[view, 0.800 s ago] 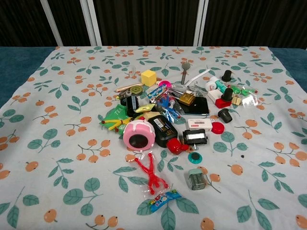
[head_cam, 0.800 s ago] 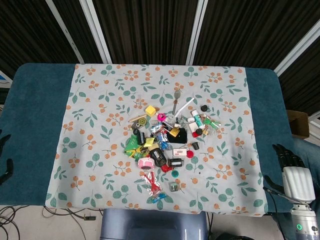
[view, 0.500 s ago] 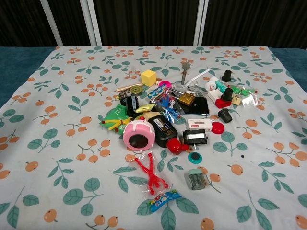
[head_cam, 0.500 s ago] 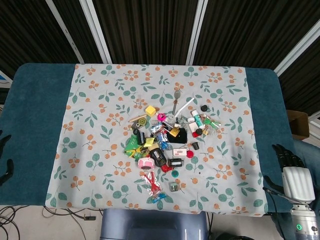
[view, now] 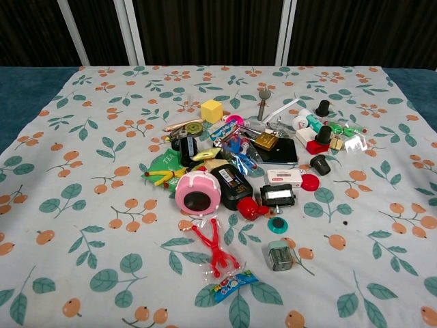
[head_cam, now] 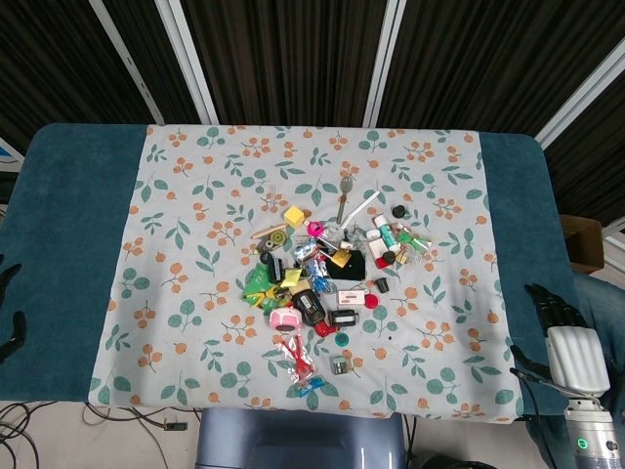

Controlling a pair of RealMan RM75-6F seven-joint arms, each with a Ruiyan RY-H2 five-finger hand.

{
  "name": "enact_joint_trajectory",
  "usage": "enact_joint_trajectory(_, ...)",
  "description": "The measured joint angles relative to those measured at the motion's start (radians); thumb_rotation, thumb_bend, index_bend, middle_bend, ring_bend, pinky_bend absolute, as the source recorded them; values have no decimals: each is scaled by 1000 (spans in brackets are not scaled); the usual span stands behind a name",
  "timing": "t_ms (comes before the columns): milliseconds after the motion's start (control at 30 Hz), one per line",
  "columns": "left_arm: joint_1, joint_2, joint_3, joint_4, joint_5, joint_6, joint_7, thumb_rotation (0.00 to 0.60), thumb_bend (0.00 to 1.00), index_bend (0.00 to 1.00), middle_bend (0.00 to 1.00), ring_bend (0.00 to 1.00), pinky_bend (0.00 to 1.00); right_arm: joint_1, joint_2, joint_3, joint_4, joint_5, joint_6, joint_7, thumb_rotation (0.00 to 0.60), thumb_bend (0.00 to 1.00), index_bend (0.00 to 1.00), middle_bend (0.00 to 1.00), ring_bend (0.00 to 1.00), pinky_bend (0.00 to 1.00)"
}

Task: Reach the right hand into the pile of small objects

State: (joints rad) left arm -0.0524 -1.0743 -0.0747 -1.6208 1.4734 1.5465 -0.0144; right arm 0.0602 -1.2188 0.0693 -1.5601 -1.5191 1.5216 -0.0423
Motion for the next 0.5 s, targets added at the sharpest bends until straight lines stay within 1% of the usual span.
enact_joint_trajectory(133,-1,1,0,-7,-3,-5,4,600,585,109,0,76,93,0,-1,-3,8,1,-7,11,600,263,109,161,178,246)
enact_joint_trajectory(333,1,6,-1,-8,-5,-3,-8,600,585,108,0,76,93,17,5,-11,-4,1,-51,43,600,250,109,163,176,246)
enact_joint_trajectory(500,1,8,-2,-13,-10,-7,-13,600,585,105,0,76,93,51,24,3,-14,22,-107,33,600,237,126,193,176,246)
